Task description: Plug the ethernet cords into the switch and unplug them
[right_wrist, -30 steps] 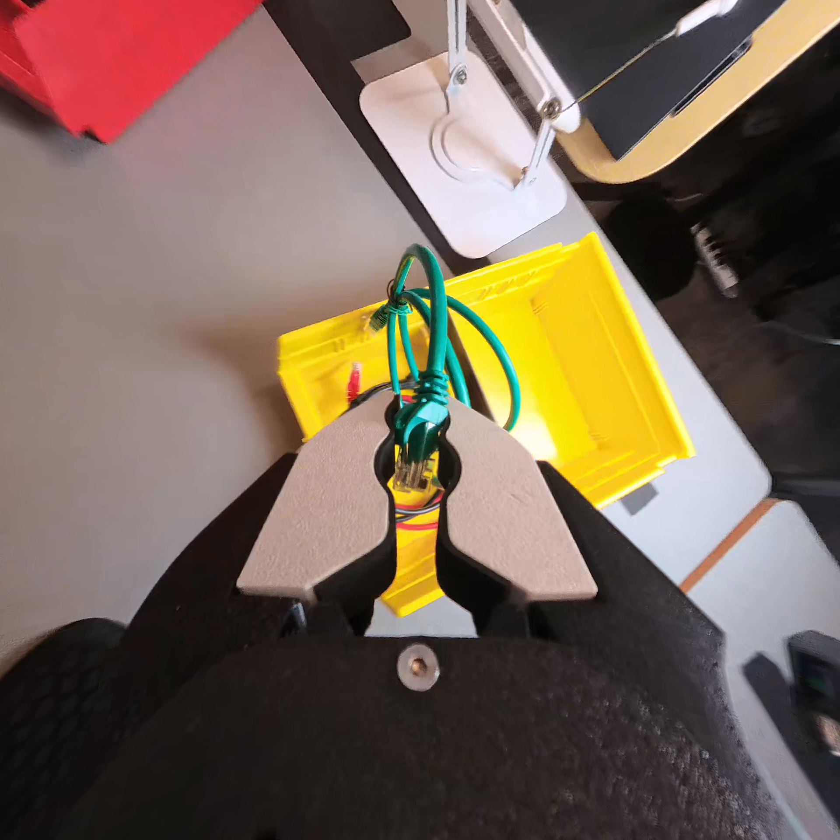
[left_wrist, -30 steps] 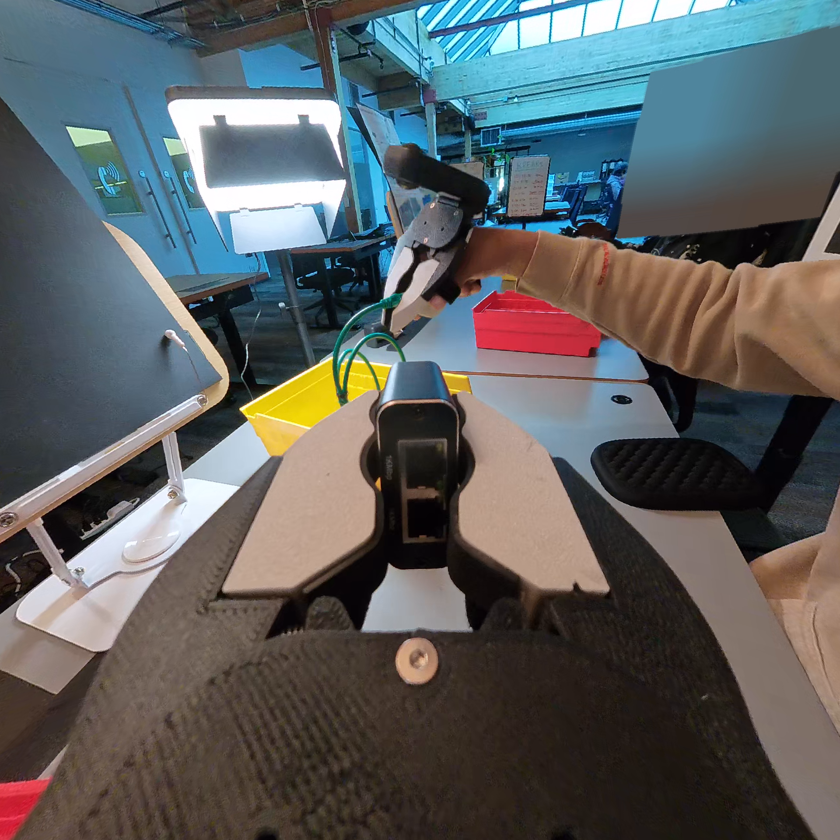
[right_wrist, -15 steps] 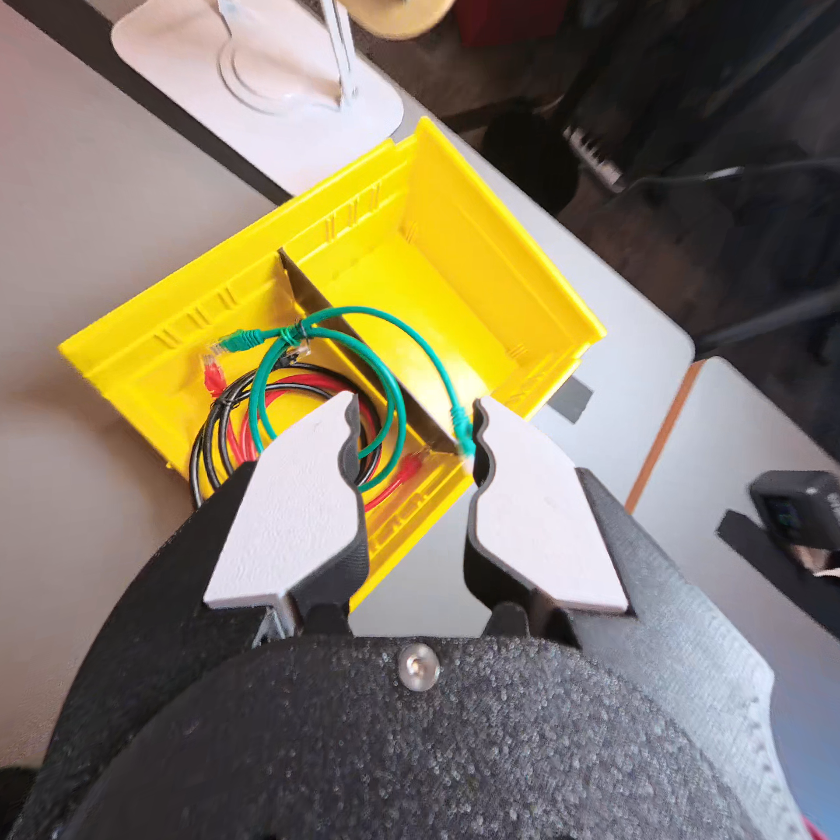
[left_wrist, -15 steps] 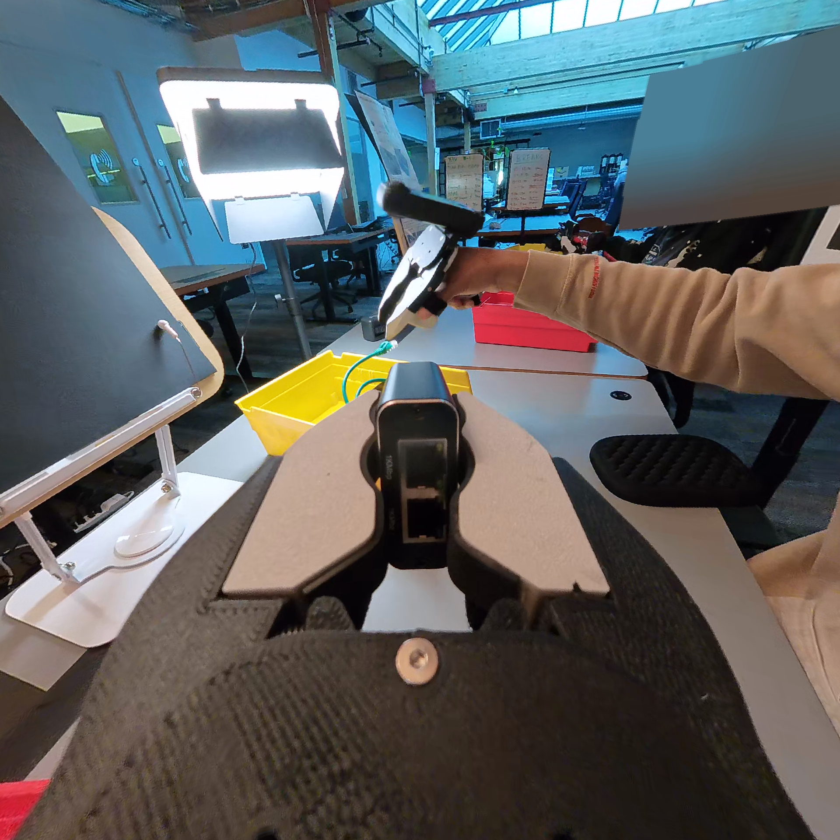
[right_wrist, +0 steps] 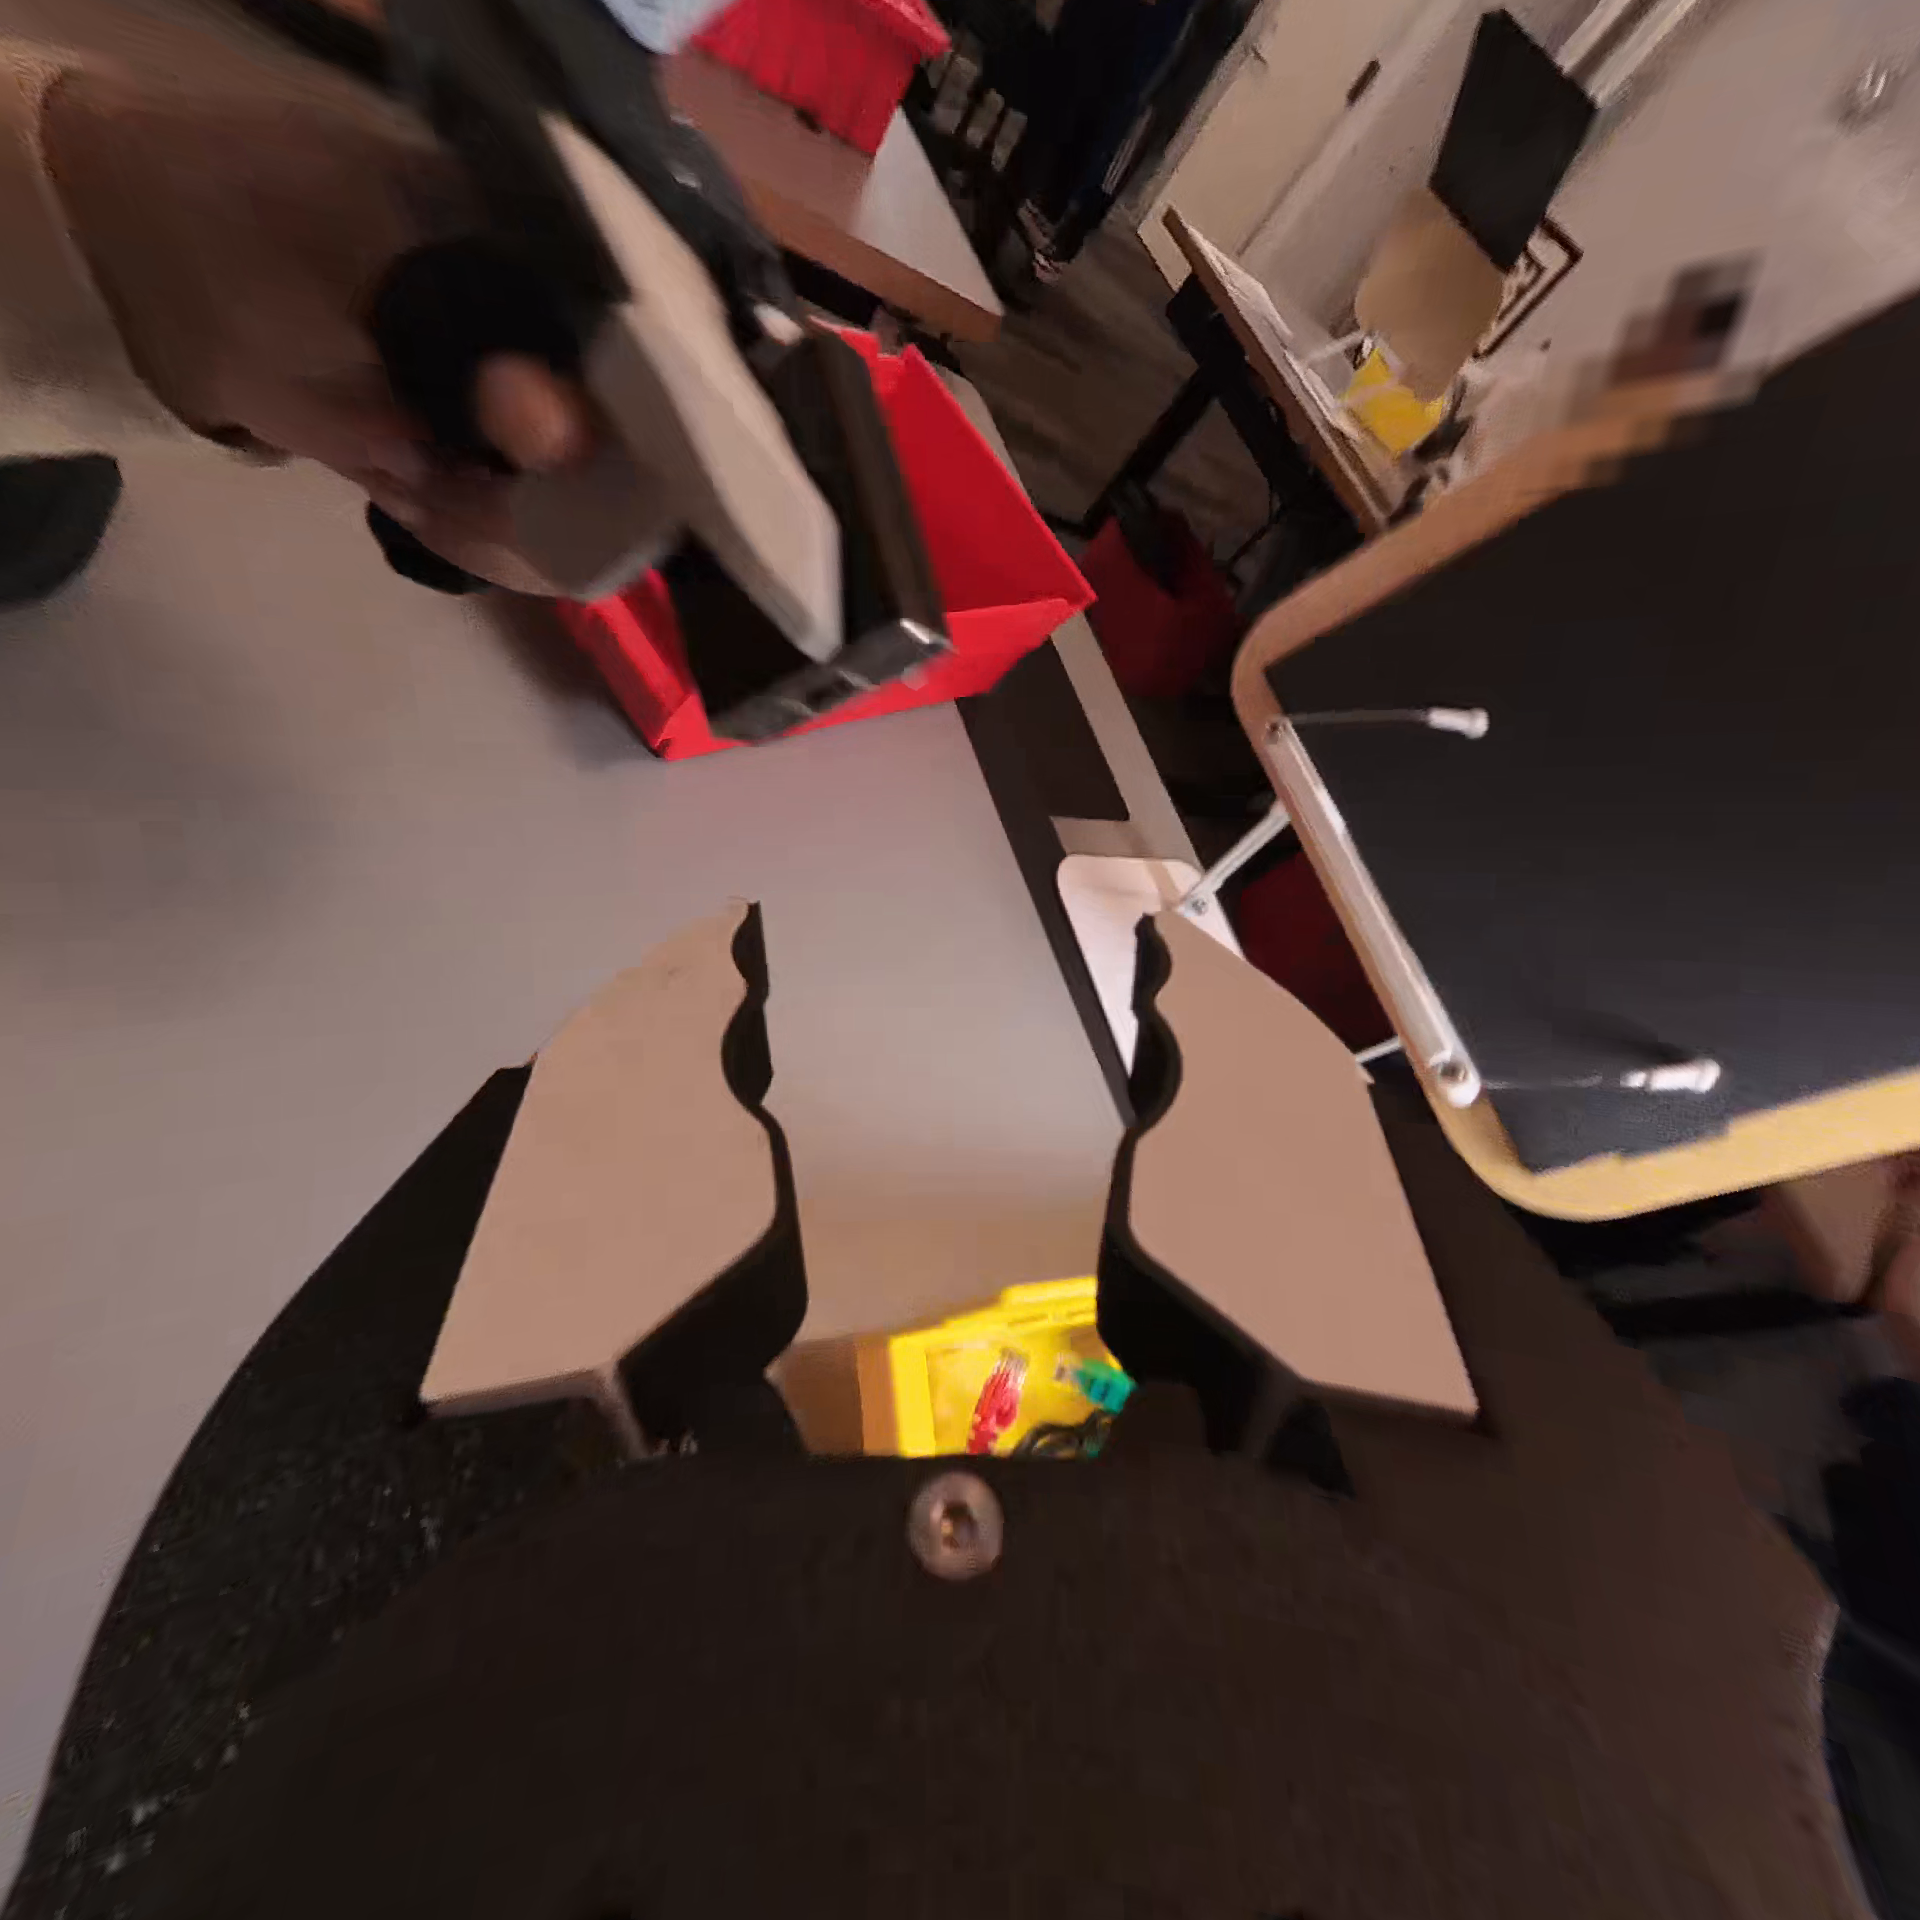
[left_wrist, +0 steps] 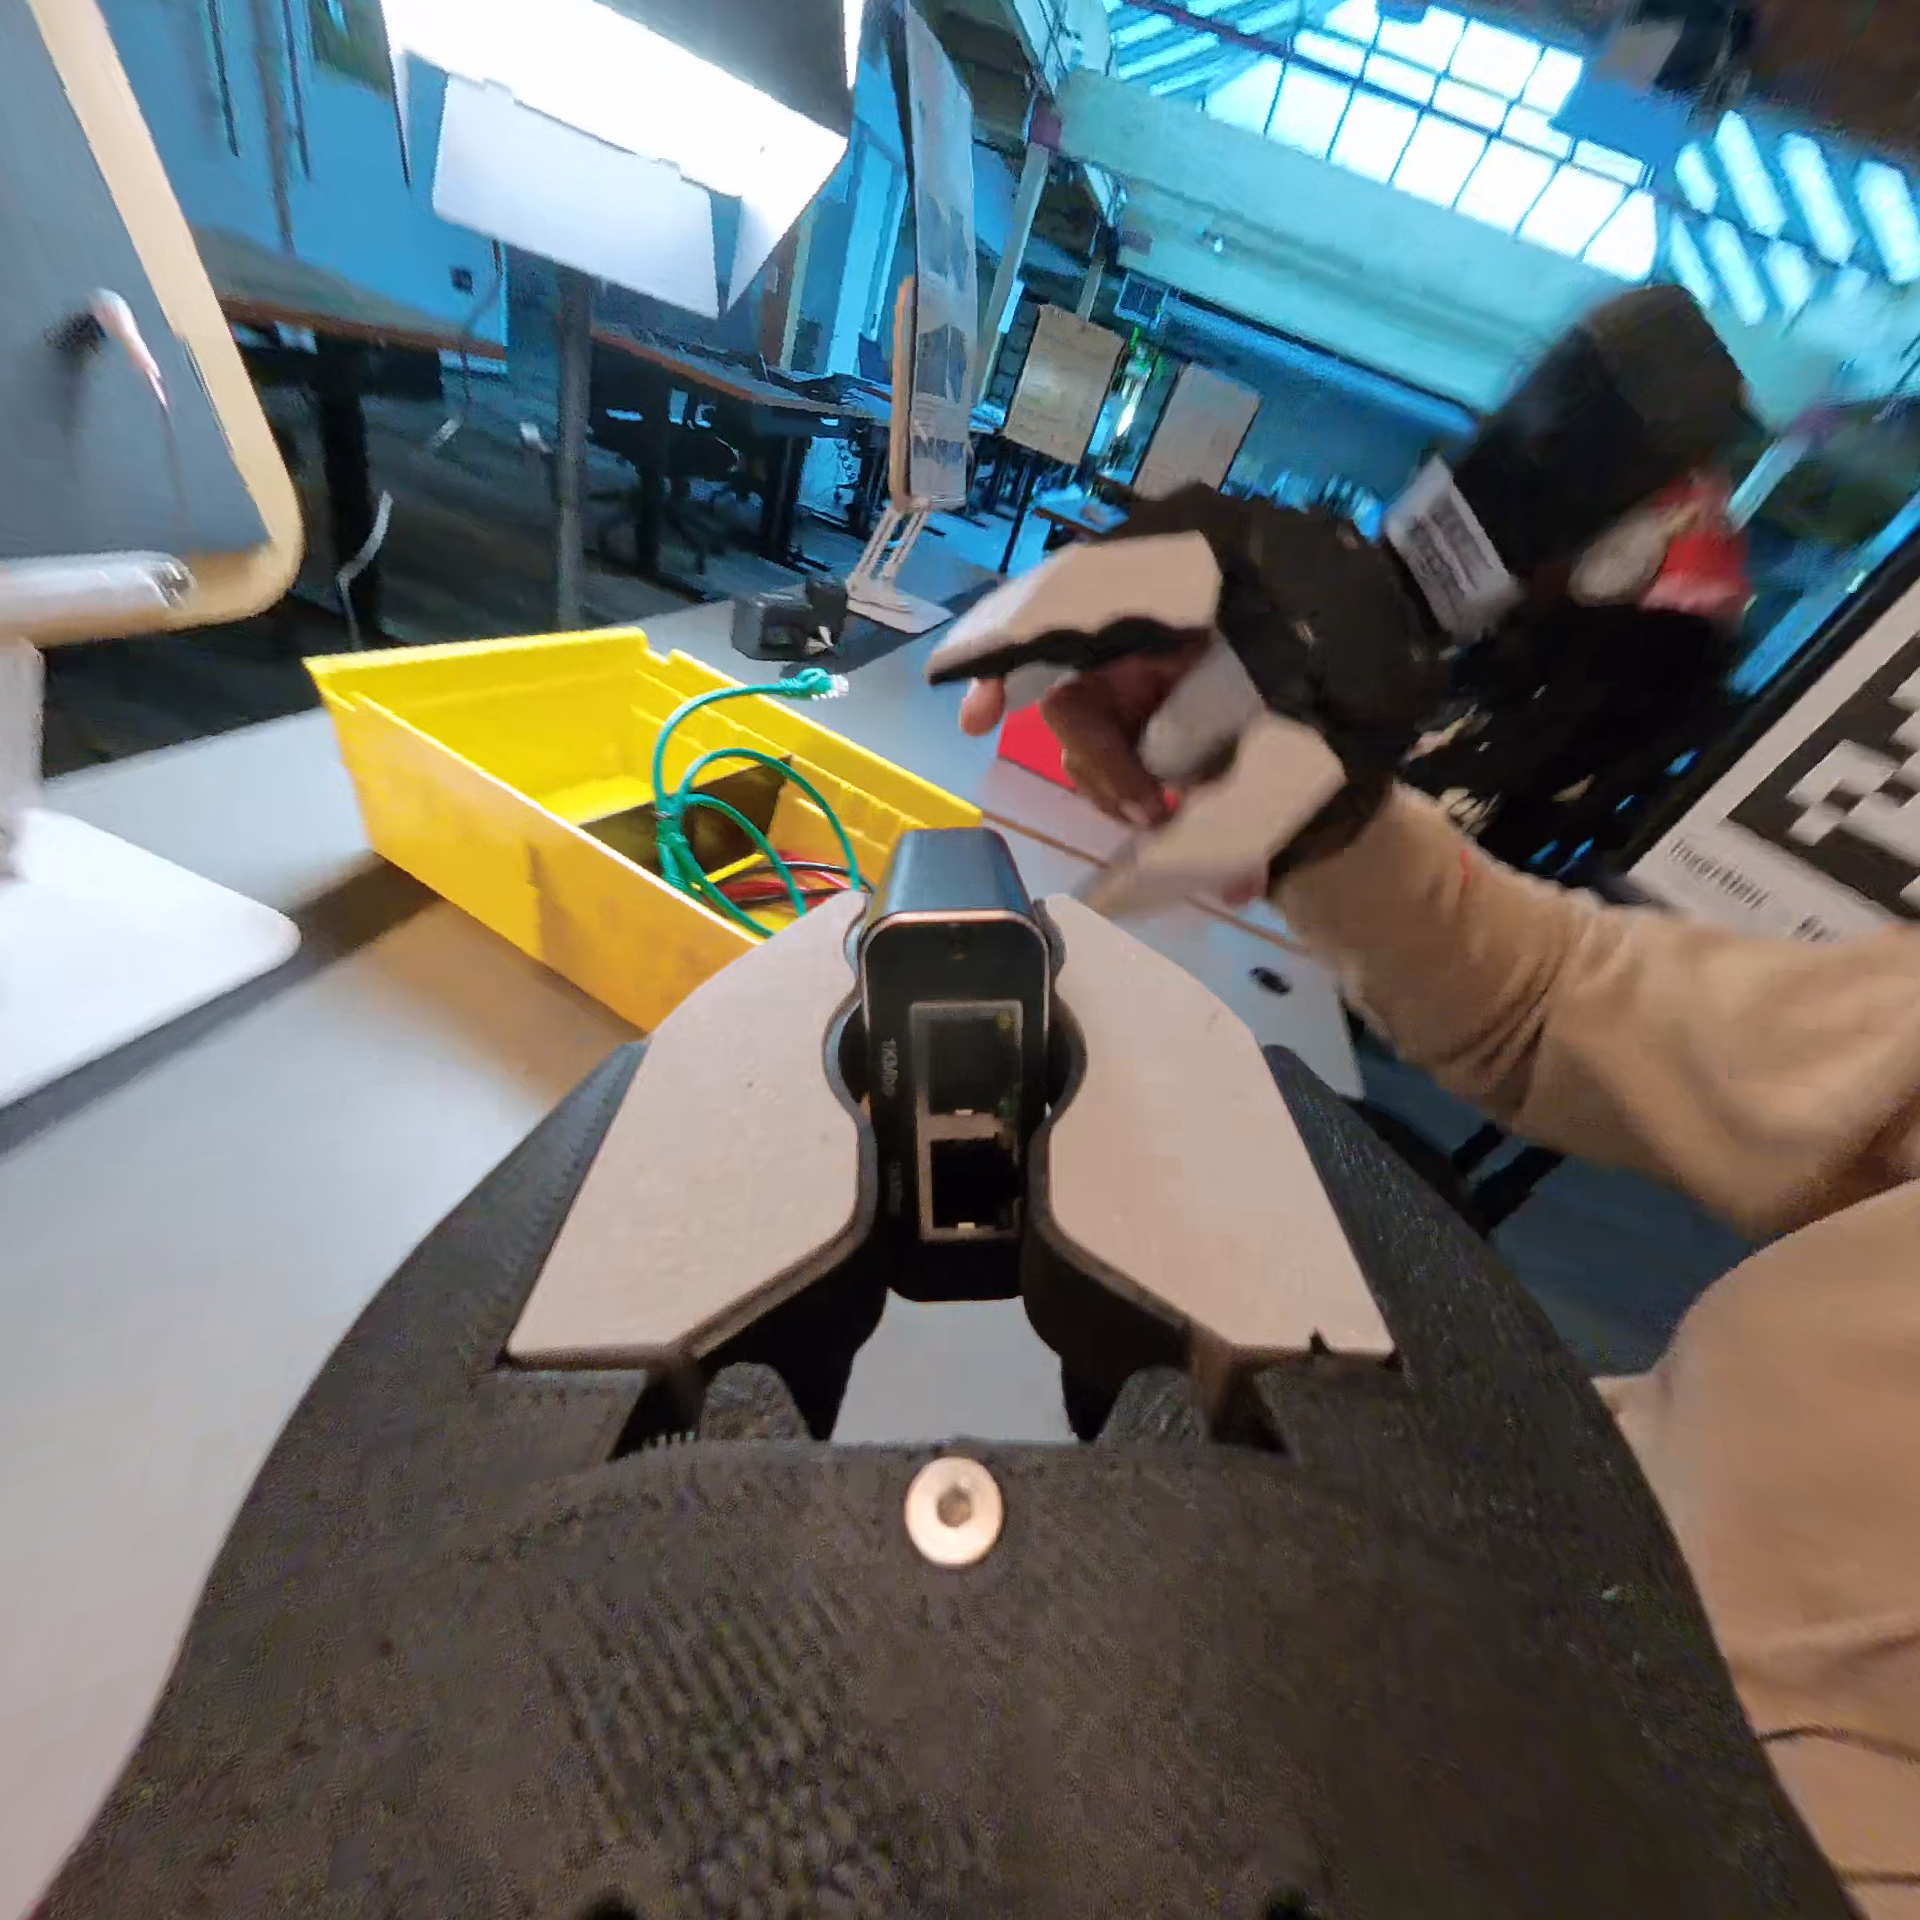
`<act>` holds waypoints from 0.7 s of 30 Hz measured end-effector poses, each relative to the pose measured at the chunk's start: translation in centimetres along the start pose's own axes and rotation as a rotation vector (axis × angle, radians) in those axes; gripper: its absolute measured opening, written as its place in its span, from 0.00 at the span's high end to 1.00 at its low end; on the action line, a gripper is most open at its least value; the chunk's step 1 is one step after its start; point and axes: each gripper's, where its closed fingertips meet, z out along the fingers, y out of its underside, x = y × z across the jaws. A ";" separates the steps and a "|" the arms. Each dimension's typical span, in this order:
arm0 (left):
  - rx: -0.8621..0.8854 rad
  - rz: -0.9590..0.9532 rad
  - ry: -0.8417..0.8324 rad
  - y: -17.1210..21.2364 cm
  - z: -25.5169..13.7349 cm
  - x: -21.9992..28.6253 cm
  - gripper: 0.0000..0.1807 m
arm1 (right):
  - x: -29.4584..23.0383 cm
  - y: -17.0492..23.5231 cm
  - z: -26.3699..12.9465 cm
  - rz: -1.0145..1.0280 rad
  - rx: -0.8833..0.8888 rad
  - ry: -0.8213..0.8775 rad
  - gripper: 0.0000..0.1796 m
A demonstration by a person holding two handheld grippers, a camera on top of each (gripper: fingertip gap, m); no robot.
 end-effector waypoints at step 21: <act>0.028 0.094 -0.206 -0.4 -2.6 -3.8 0.71 | 12.9 13.2 2.5 0.053 -0.549 -0.052 0.67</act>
